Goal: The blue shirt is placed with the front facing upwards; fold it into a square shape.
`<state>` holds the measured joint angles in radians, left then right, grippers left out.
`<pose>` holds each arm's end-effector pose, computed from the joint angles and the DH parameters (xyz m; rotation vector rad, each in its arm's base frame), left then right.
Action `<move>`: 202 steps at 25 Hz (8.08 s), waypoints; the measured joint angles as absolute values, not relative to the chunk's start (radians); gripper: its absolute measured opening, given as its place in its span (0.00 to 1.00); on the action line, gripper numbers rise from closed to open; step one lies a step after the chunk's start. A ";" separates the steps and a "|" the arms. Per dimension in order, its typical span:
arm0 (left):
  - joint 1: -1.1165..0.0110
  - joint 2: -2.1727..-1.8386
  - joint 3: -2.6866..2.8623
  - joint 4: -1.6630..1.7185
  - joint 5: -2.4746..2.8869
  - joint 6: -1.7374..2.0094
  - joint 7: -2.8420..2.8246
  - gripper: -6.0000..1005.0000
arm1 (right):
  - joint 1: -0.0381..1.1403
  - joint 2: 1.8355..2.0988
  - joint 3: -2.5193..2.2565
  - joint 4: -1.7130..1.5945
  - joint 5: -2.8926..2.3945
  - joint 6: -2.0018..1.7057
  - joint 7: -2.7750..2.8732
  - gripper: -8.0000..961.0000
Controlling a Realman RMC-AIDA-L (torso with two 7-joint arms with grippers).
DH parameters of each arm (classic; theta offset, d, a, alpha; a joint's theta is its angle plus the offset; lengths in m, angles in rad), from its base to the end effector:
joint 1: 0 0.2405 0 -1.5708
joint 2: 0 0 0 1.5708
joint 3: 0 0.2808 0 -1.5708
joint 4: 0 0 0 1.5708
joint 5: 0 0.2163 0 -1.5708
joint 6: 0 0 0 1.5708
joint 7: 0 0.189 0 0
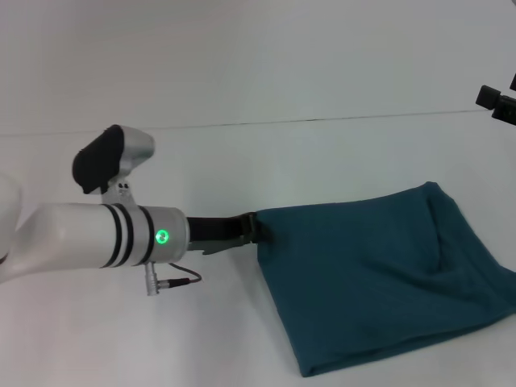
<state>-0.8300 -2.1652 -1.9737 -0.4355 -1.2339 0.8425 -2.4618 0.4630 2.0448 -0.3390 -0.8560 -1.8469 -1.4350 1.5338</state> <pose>-0.2025 0.4378 -0.1698 -2.2205 -1.7707 -0.4629 0.3154 0.4028 0.0943 -2.0601 0.7395 0.8497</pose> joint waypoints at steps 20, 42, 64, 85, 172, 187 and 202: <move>-0.765 -2.152 -1.978 -0.503 -1.228 0.860 -2.452 0.08 | 0.466 2.058 -0.347 -0.856 -1.851 -1.391 1.533 0.96; -0.711 -2.114 -2.048 -0.635 -1.121 1.195 -2.655 0.32 | 0.487 2.046 -0.349 -0.851 -1.852 -1.314 1.465 0.96; -0.747 -2.151 -2.034 -0.588 -1.085 1.194 -2.647 0.74 | 0.476 2.029 -0.452 -0.850 -1.881 -1.331 1.518 0.96; -0.803 -2.164 -1.975 -0.510 -1.085 1.086 -2.650 0.74 | 0.471 2.029 -0.445 -0.848 -1.881 -1.351 1.519 0.96; -0.603 -2.020 -2.132 -0.611 -1.112 1.113 -2.539 0.06 | 0.542 2.084 -0.607 -0.797 -1.881 -1.190 1.475 0.97; -0.578 -2.017 -2.206 -0.611 -1.115 1.122 -2.508 0.09 | 0.543 2.085 -0.608 -0.781 -1.878 -1.193 1.477 0.97; -0.532 -2.034 -2.208 -0.753 -1.115 1.114 -2.404 0.58 | 0.543 2.084 -0.645 -0.772 -1.879 -1.176 1.474 0.97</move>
<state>-0.5315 -2.0343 -2.2076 -0.7530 -1.1146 1.1142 -2.4039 0.5429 2.0838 -0.6452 -0.7715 -1.8786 -1.1757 1.4737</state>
